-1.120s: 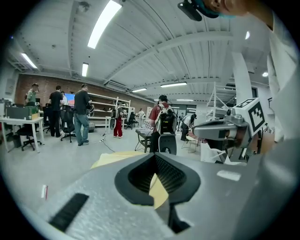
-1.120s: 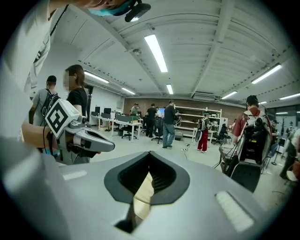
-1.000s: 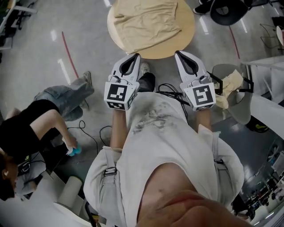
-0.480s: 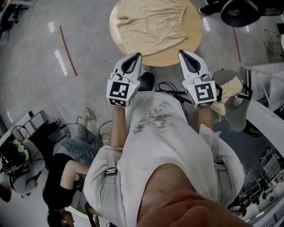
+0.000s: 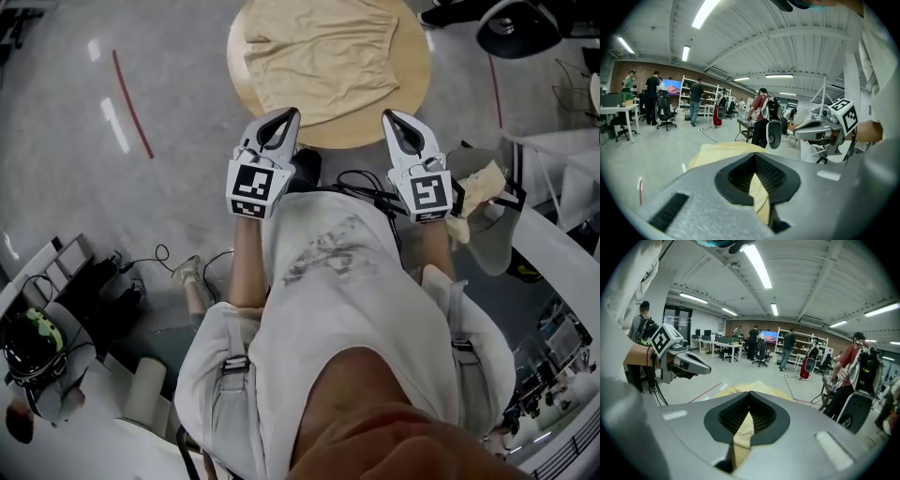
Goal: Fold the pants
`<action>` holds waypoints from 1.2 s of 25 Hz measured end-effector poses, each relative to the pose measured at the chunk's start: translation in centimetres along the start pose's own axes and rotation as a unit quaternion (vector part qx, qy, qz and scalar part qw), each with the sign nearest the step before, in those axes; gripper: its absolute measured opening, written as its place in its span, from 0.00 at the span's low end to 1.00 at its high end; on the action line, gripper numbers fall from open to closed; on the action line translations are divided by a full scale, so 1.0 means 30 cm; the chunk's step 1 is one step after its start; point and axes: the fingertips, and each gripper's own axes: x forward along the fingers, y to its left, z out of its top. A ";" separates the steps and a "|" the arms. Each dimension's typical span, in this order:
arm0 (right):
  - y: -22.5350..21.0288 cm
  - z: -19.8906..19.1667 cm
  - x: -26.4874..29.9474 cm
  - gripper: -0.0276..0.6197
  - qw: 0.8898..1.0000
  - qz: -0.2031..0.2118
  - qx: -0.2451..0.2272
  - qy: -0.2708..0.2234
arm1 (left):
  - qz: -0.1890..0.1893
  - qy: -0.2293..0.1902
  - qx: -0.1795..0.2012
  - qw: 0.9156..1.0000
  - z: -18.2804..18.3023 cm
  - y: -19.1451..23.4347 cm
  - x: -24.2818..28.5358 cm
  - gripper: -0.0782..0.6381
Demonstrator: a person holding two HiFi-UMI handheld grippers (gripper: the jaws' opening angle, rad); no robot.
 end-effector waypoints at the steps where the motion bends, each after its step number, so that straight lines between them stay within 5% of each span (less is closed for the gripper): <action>1: -0.009 -0.016 0.018 0.05 1.000 -0.003 -0.005 0.007 | -0.004 0.001 -0.003 1.000 -0.010 0.012 0.016 0.12; 12: -0.041 -0.098 0.101 0.06 0.998 -0.015 -0.033 0.055 | -0.013 0.012 -0.015 1.000 -0.091 0.060 0.066 0.12; 30: -0.061 -0.235 0.253 0.09 0.994 0.034 -0.065 0.076 | 0.043 0.065 -0.022 0.997 -0.289 0.116 0.159 0.12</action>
